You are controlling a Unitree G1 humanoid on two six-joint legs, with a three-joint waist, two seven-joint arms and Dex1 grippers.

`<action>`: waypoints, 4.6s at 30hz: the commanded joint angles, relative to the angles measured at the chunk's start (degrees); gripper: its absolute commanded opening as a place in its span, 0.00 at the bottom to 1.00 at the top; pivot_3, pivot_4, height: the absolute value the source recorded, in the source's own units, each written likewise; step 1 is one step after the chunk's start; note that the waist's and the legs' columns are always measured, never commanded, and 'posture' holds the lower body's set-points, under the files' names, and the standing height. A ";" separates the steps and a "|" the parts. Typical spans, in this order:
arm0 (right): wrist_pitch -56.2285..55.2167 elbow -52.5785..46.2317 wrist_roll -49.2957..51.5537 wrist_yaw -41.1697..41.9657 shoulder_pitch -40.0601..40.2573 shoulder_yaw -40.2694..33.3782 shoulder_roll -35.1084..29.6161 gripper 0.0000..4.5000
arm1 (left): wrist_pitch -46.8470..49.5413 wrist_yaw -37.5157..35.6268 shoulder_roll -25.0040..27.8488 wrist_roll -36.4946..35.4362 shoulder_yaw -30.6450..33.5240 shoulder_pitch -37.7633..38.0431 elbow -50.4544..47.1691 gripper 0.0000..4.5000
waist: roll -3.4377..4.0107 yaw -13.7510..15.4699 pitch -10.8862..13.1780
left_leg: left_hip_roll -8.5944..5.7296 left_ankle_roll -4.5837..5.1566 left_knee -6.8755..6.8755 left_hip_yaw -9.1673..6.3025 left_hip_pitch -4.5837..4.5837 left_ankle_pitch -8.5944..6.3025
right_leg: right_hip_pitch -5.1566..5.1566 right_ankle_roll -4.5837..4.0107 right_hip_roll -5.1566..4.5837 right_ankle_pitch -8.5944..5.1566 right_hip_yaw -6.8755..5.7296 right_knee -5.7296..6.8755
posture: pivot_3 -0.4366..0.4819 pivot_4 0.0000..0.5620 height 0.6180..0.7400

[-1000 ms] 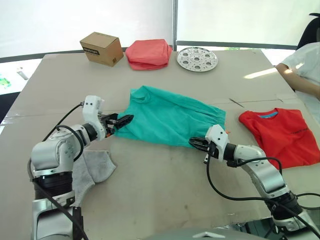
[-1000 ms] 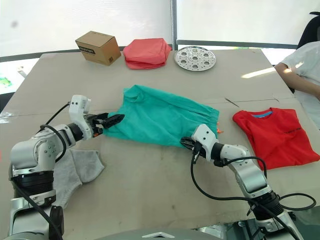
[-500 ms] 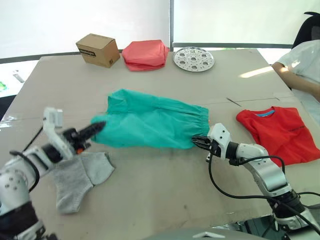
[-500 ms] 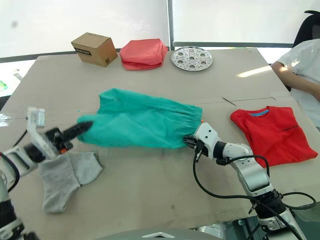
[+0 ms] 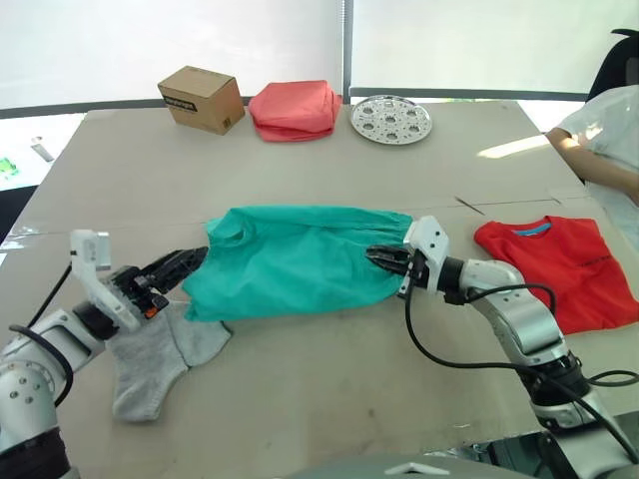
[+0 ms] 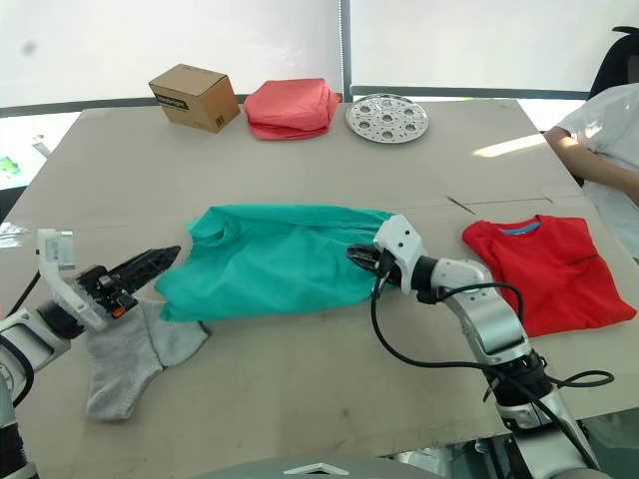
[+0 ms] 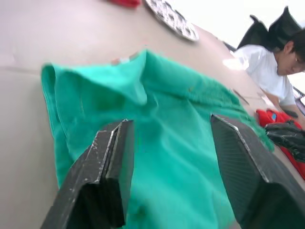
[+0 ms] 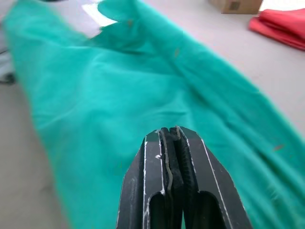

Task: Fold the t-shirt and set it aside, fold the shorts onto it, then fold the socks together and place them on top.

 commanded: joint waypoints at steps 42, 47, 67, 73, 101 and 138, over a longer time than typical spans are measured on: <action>27.49 -21.21 16.02 -15.78 12.32 -15.30 2.91 0.99 | -11.20 -3.84 1.07 -0.02 -20.39 -6.70 -11.59 1.00 | 0.03 -0.65 -0.05 | 0.04 0.12 0.08 -0.14 -0.19 -0.07 | 0.01 0.03 -0.12 0.02 -0.16 -0.03 | 0.48 0.27 1.00; 37.82 -26.80 25.22 -22.99 18.52 -22.07 9.44 0.99 | -9.47 -10.52 6.90 -3.83 -16.90 2.73 -17.08 1.00 | 0.12 -0.62 0.00 | 0.09 0.11 -0.08 -0.15 -0.22 -0.07 | -0.10 -0.05 -0.03 -0.04 -0.15 -0.05 | 0.48 0.27 1.00; 47.79 -28.58 57.72 -36.98 26.22 -29.14 3.18 0.99 | -12.93 -15.91 9.54 -1.79 -17.64 8.32 -18.30 1.00 | 0.45 -0.56 0.11 | 0.03 0.18 -0.19 -0.24 -0.48 -0.11 | -0.31 0.01 -0.02 -0.09 -0.20 -0.32 | 0.48 0.27 1.00; 39.02 -23.06 43.02 -38.34 19.89 -19.21 3.06 0.99 | -13.82 -14.86 8.82 -1.14 -18.60 7.02 -17.79 1.00 | 0.46 -0.72 0.10 | 0.05 0.17 -0.11 -0.34 -0.40 -0.11 | -0.32 0.24 0.05 -0.20 -0.18 -0.30 | 0.48 0.27 1.00; 5.05 12.78 4.03 -0.79 -2.86 -9.51 -29.01 0.43 | -19.25 -12.84 4.40 3.28 -24.84 4.10 -17.87 1.00 | 0.31 0.42 0.05 | -0.10 0.26 -0.01 -0.33 -0.50 -0.12 | -0.16 -0.02 0.20 -0.05 -0.05 -0.37 | 0.48 0.27 1.00; 34.33 -4.15 48.26 -57.59 7.15 -38.13 17.57 0.99 | -26.87 -27.27 10.17 7.82 -29.87 5.78 -20.74 1.00 | 0.71 -1.24 0.08 | -0.03 0.27 -0.03 -0.35 -0.45 -0.14 | -0.29 0.23 0.17 -0.19 0.07 -0.31 | 0.48 0.27 1.00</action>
